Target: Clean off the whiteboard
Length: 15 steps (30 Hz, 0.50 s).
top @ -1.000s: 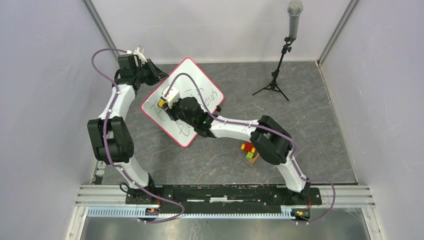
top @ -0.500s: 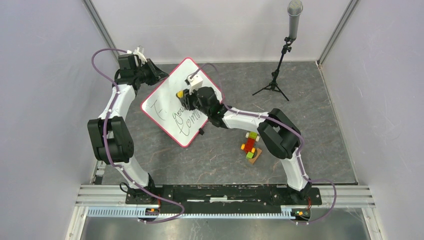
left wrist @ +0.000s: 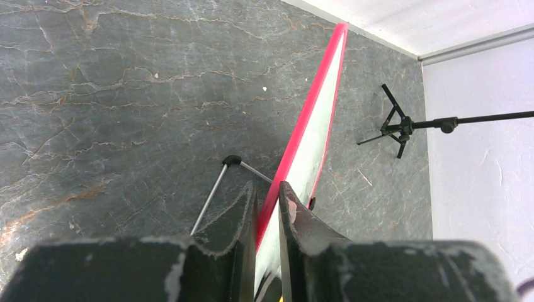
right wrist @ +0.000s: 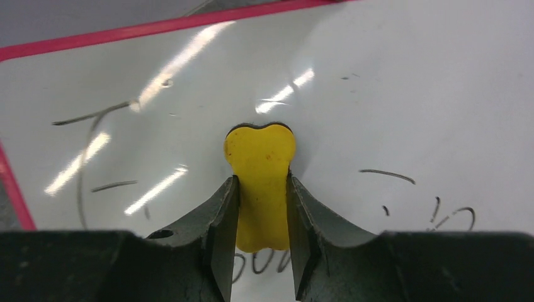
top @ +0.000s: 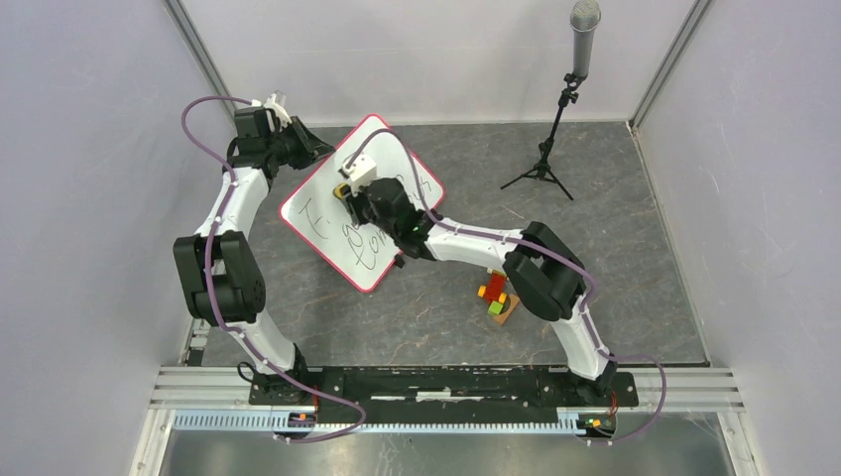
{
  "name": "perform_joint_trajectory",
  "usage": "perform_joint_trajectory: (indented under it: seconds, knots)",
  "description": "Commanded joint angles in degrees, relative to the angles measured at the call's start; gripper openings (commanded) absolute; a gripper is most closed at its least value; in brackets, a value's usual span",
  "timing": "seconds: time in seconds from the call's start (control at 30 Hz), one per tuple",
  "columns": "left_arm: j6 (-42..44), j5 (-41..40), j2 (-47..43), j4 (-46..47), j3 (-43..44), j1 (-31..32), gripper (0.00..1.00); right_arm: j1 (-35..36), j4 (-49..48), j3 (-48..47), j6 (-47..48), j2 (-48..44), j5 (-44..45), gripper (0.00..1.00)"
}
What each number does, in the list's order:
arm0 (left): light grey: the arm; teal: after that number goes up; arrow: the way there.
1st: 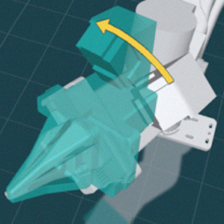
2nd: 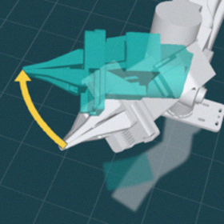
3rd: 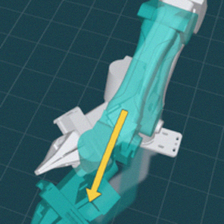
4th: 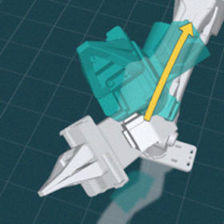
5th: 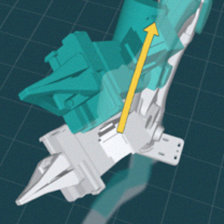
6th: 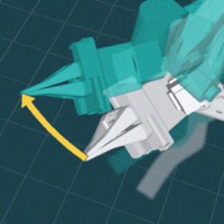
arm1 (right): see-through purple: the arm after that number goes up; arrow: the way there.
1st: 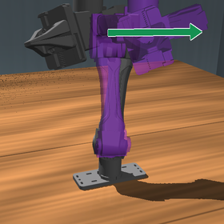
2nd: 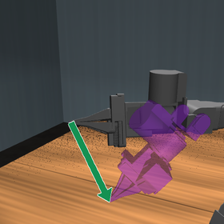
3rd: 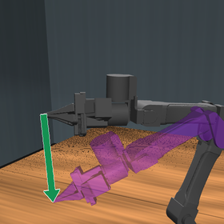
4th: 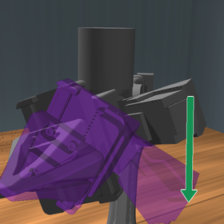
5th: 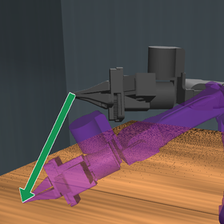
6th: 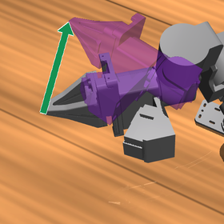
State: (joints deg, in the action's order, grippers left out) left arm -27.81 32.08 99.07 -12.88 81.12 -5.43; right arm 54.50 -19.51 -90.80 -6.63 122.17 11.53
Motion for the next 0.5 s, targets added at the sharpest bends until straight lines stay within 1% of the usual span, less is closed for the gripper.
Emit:
perform_joint_trajectory:
  seconds: [0.0,0.17,0.3,0.47]
  knots:
    - [-3.2,3.4,-1.6,-0.2,-0.5,1.4,0.21,3.8,1.3,-4.6,5.6,2.8,-2.7,0.38]
    - [-3.2,3.3,-1.5,-0.2,-0.5,1.4,0.21,5.6,0.7,-6.8,11.0,3.8,-5.4,0.38]
    - [-3.2,3.4,-1.5,-0.2,-0.5,1.4,0.20,6.9,1.8,-10.3,15.1,5.5,-5.5,0.39]
    - [-3.1,3.3,-1.4,-0.2,-0.5,1.4,0.20,7.4,3.2,-15.4,17.2,8.1,-6.1,0.40]
